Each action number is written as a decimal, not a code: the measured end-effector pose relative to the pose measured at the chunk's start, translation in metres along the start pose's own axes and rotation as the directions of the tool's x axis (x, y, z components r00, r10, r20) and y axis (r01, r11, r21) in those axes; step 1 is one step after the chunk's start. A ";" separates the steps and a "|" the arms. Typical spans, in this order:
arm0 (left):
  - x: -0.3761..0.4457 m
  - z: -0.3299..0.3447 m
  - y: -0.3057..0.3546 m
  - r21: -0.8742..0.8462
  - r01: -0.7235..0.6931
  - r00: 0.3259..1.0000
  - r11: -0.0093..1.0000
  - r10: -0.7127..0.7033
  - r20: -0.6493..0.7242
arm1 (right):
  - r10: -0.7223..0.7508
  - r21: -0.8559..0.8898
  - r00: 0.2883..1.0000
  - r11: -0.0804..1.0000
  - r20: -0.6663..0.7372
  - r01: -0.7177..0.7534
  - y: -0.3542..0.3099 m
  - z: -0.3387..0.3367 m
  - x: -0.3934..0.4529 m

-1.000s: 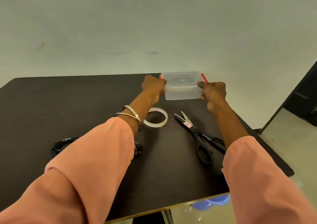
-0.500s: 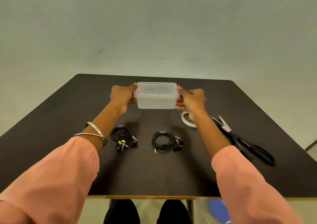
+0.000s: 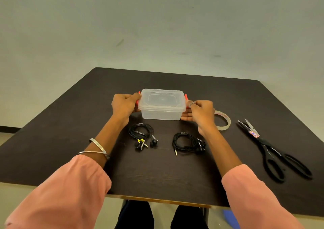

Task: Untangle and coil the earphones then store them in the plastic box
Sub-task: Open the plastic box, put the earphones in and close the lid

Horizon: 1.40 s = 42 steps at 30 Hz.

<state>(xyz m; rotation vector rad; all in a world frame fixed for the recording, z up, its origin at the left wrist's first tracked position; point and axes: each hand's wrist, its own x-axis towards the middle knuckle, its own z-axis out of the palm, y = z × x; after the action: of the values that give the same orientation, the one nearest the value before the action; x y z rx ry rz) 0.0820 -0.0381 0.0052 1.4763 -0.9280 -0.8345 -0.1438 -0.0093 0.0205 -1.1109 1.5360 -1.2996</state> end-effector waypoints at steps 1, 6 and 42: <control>-0.002 0.001 0.000 0.000 -0.020 1.000 1.000 0.020 -0.013 | 0.008 0.017 1.000 1.000 -0.001 -0.008 0.001 0.000 0.000; -0.002 -0.002 -0.006 -0.051 0.027 0.999 0.998 -0.028 -0.021 | 0.073 0.074 0.996 0.994 0.056 -0.077 0.003 -0.005 0.000; -0.002 -0.035 -0.011 0.174 -0.233 0.885 0.957 0.134 0.447 | -0.595 -0.443 0.731 0.585 0.335 0.679 -0.027 0.002 0.019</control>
<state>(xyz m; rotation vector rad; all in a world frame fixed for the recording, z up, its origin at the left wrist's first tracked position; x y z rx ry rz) 0.1138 -0.0204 -0.0017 1.3853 -1.5159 -0.9579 -0.1445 -0.0305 0.0465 -2.2582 1.4671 -1.1828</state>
